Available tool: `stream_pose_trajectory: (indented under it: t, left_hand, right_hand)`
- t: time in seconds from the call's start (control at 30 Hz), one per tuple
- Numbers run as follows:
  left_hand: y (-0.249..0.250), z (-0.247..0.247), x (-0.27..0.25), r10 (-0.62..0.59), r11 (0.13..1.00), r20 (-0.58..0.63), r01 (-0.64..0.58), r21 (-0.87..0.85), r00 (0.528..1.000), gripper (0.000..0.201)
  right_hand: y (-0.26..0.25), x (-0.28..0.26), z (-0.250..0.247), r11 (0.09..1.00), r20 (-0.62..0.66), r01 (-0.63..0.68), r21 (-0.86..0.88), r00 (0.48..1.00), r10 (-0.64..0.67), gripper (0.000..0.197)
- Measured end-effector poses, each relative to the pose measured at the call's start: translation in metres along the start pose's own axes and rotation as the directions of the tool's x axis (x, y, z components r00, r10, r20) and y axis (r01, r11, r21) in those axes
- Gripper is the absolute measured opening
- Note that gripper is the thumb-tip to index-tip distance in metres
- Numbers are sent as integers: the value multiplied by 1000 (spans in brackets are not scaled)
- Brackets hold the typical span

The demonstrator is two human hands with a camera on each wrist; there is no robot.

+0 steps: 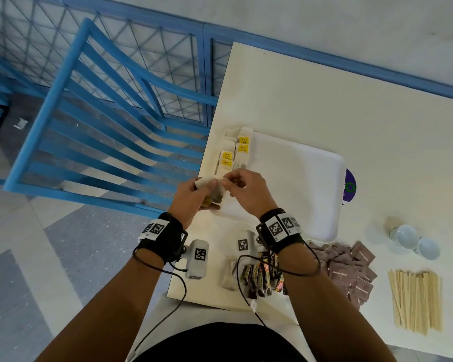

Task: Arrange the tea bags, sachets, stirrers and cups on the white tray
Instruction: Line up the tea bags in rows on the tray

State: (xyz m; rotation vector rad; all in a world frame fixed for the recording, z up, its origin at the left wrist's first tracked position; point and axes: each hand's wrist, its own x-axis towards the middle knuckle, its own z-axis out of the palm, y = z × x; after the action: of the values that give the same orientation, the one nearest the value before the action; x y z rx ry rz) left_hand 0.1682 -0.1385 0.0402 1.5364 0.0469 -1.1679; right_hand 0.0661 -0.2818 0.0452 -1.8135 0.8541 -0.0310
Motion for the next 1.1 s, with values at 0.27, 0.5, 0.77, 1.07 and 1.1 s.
stream_pose_trajectory:
  t: [0.27,0.5,0.77,1.07,1.1]
  left_hand:
    - [-4,0,-5,15,1000,13,-15,-11,1000,21]
    - [-5,1,-4,14,999,-5,-14,-41,1000,19]
    - [-4,-5,-3,-24,997,-42,21,-75,999,12]
    - [-3,-8,1,-40,997,-67,35,-72,997,15]
    - [-3,-8,1,-42,997,-67,37,-71,997,16]
  right_hand:
    - [2,-4,-3,998,-71,-51,40,996,54,18]
    - [9,-9,-1,995,80,-92,29,993,90,21]
    - [34,29,-18,964,-196,-266,0,945,261,17]
    - [37,39,-12,956,-231,-280,-85,939,255,19]
    - [36,39,-11,956,-238,-281,-88,937,254,20]
